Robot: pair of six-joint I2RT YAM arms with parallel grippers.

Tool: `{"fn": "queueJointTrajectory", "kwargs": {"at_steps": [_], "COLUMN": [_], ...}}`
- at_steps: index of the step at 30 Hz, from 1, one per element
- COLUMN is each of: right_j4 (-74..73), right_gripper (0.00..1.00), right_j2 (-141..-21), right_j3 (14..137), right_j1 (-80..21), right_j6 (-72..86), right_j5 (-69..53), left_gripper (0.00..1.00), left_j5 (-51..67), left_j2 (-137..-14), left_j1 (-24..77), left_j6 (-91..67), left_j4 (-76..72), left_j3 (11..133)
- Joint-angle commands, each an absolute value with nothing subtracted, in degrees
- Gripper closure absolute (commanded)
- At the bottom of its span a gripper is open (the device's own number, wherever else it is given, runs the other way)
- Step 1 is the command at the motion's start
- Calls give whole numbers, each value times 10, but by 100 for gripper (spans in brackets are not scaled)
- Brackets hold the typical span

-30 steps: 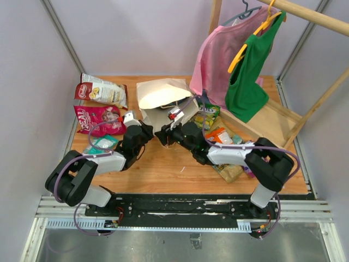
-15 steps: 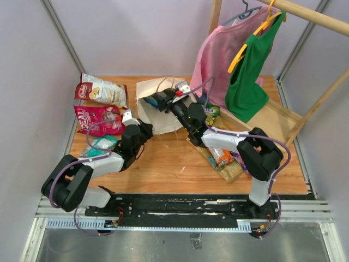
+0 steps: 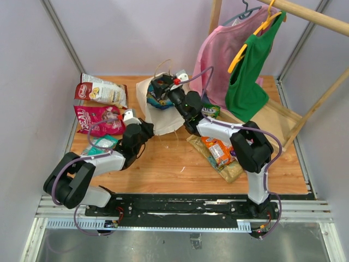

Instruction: Take the snacks out of the paper bag

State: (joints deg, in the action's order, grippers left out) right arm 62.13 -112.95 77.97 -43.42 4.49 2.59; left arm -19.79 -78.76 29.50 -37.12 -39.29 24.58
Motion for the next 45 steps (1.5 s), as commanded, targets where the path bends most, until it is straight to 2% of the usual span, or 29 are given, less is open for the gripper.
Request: {"fn": "queueJointTrajectory", "kwargs": {"at_steps": [1, 7, 11, 13, 17, 25, 29, 34, 37, 45], "right_j4": [643, 690, 675, 641, 498, 243, 213, 139, 111, -25], "right_gripper": [39, 41, 41, 39, 30, 30, 30, 16, 12, 14], "right_j2": [-1105, -1039, -1040, -1053, -1096, -1194, -1232, -1284, -1311, -1377], "right_j3": [737, 585, 544, 553, 634, 810, 843, 927, 971, 1105], "right_j1": [-429, -436, -445, -446, -447, -444, -438, -426, -420, -406], "right_j6": [57, 82, 82, 82, 69, 41, 36, -8, -41, -86], "right_j5": [0, 12, 23, 26, 26, 63, 66, 40, 34, 32], "left_gripper": [93, 91, 91, 91, 91, 91, 92, 92, 92, 92], "left_j5": [-196, -182, -172, -167, -167, -174, -164, -164, -167, -164], "left_j2": [-781, -771, -777, -780, -786, -819, -836, -838, -837, -836], "left_j1": [301, 301, 301, 301, 301, 301, 301, 301, 301, 301], "left_j6": [-360, -353, -356, -357, -353, -365, -372, -372, -370, -368], "left_j4": [-368, -335, -335, -336, -337, -385, -399, -402, -403, -394], "left_j3": [268, 310, 322, 324, 321, 272, 264, 260, 261, 267]}}
